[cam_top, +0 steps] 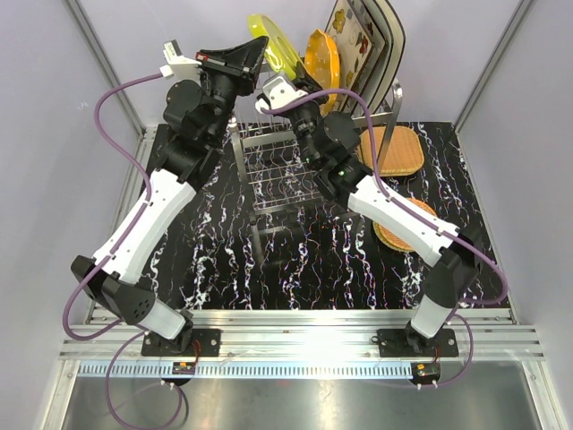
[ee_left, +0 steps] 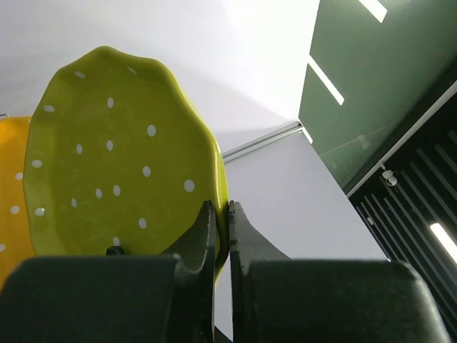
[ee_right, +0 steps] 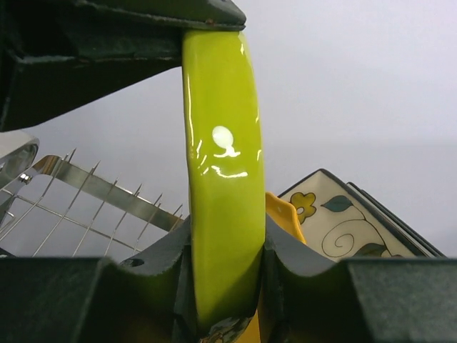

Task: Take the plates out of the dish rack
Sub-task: Pass the plate from the left arm to the right

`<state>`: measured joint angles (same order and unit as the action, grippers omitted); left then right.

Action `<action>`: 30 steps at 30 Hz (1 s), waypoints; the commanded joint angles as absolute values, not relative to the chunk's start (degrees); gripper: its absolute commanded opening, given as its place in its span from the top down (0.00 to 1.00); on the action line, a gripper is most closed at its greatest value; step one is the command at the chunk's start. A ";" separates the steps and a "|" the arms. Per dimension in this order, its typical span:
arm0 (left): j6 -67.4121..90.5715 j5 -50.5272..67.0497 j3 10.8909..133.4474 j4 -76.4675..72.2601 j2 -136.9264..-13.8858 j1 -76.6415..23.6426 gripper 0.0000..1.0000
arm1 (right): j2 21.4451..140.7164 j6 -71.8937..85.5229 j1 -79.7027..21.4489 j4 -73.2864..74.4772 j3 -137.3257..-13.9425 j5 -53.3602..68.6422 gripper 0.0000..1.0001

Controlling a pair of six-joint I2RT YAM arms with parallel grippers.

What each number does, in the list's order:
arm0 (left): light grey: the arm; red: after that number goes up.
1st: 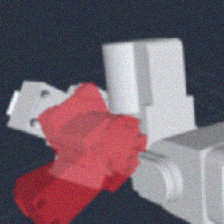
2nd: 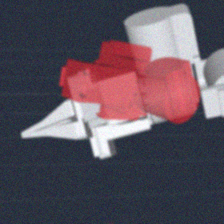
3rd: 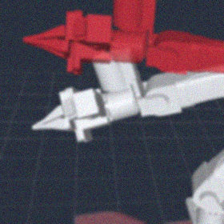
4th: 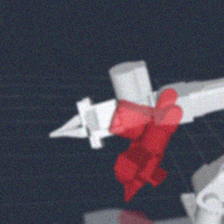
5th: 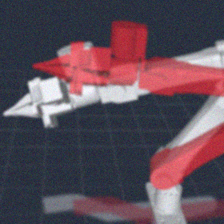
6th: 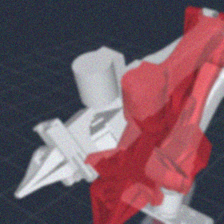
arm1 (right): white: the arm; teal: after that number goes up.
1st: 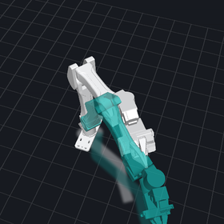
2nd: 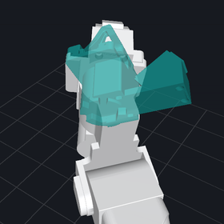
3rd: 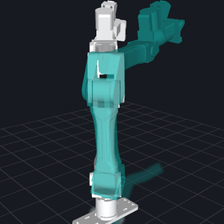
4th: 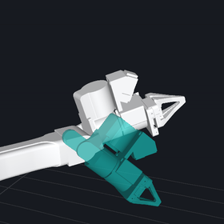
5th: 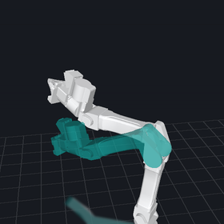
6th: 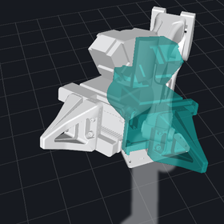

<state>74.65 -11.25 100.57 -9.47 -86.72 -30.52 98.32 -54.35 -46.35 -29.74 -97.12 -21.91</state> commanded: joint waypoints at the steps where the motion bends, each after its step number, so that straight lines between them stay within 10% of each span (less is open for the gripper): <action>1: 73.92 -11.95 101.25 -22.67 -81.48 -30.76 1.00 | 98.88 -58.97 -47.02 -31.20 -98.79 -20.57 1.00; 13: 76.46 -13.71 94.23 -24.34 -76.12 -30.76 0.92 | 98.35 -61.52 -44.92 -34.54 -103.53 -12.84 1.00; 30: 75.24 -12.31 85.00 -23.11 -68.30 -30.76 0.21 | 97.83 -56.96 -42.19 -33.05 -111.27 -10.11 1.00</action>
